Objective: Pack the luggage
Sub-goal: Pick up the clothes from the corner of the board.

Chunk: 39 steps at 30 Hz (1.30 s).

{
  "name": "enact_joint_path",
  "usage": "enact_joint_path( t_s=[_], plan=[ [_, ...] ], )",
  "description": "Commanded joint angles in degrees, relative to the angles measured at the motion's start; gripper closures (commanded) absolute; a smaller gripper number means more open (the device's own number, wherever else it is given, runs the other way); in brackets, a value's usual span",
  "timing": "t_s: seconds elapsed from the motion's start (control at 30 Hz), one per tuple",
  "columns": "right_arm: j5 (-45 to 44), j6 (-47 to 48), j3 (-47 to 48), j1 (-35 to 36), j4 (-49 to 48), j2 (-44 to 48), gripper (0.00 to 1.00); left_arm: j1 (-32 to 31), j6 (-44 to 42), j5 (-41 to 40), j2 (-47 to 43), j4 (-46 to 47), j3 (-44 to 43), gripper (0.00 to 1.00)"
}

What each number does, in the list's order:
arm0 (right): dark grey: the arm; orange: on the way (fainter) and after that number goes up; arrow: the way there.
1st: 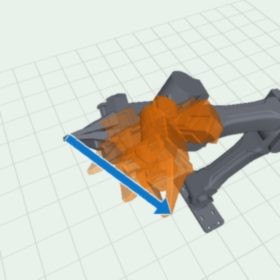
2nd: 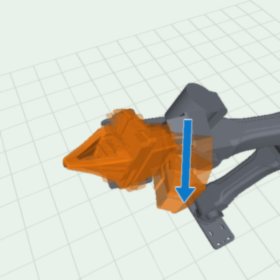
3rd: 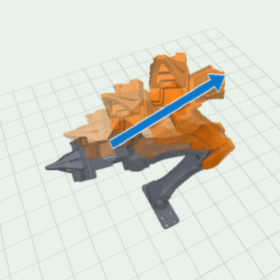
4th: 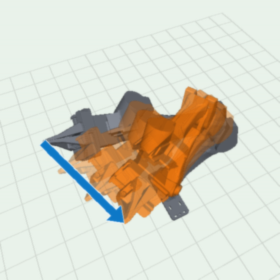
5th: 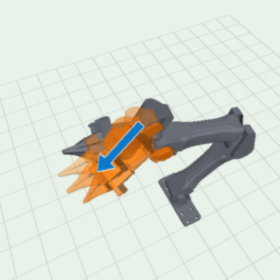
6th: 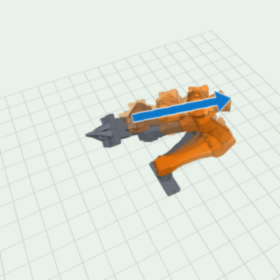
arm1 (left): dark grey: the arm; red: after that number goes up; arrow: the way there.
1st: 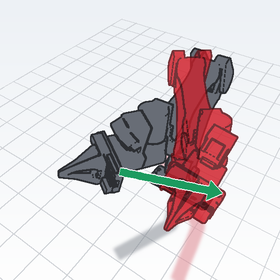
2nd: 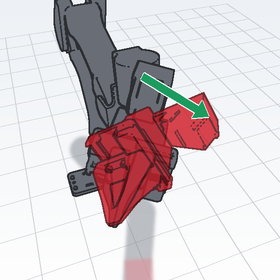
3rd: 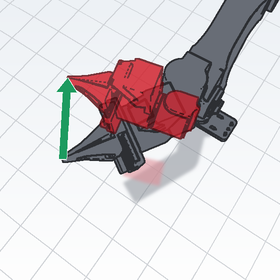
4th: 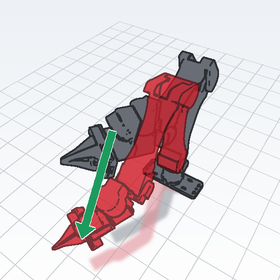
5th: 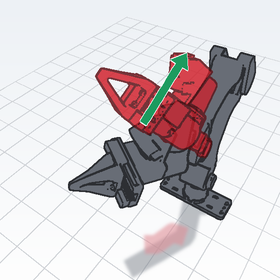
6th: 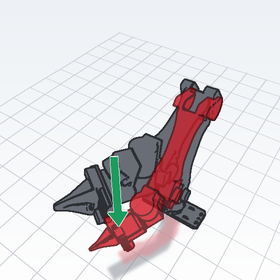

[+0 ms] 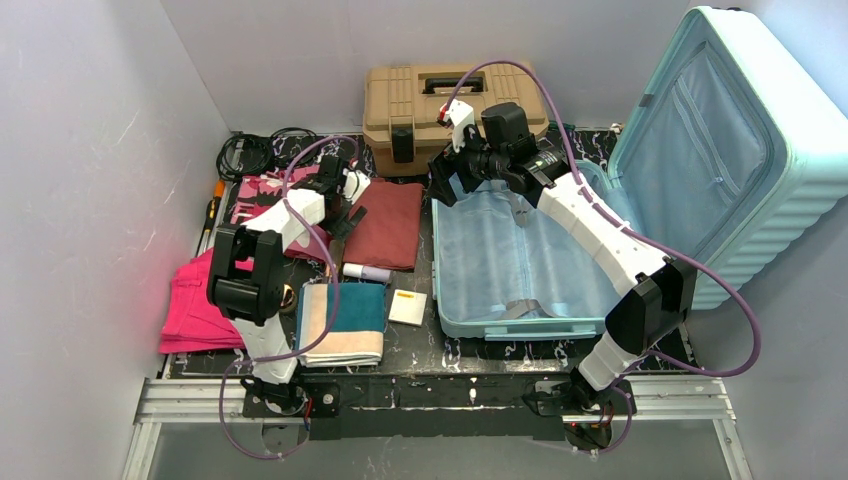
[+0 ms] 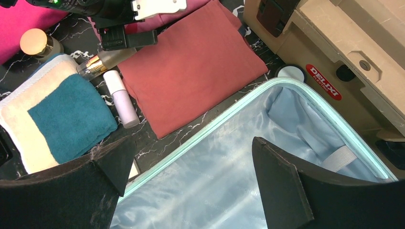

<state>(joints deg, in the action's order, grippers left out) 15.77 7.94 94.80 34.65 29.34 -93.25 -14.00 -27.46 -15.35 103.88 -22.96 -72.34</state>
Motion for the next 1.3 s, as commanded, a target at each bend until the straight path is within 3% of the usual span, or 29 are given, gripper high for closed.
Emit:
enact_joint_path(
  t_s=[0.0,0.27,0.47,0.8,1.1,1.27],
  plan=[
    [0.42,0.4,0.56,-0.03,-2.45,2.28,0.0,-0.22,0.65,-0.47,1.1,-1.55,-2.58,0.08],
    [0.2,0.57,-0.14,-0.03,-2.79,2.93,0.0,-1.11,1.61,0.48,4.2,-1.26,-4.87,0.08],
    [1.07,-0.04,1.01,0.02,-2.72,1.7,0.0,-1.07,2.58,-5.39,7.5,-1.41,-5.95,0.13],
    [2.33,-5.07,15.63,2.41,0.71,-9.8,0.0,-1.11,4.63,-9.34,7.49,-4.36,-3.71,0.21],
    [2.23,-15.68,26.09,3.79,-1.36,-22.24,0.0,-1.07,6.81,-7.49,8.7,-6.03,-3.57,0.57],
    [2.73,-17.98,28.2,4.44,-2.62,-25.49,0.0,0.11,9.48,-5.14,9.17,-7.8,-4.95,0.88]
  ],
)
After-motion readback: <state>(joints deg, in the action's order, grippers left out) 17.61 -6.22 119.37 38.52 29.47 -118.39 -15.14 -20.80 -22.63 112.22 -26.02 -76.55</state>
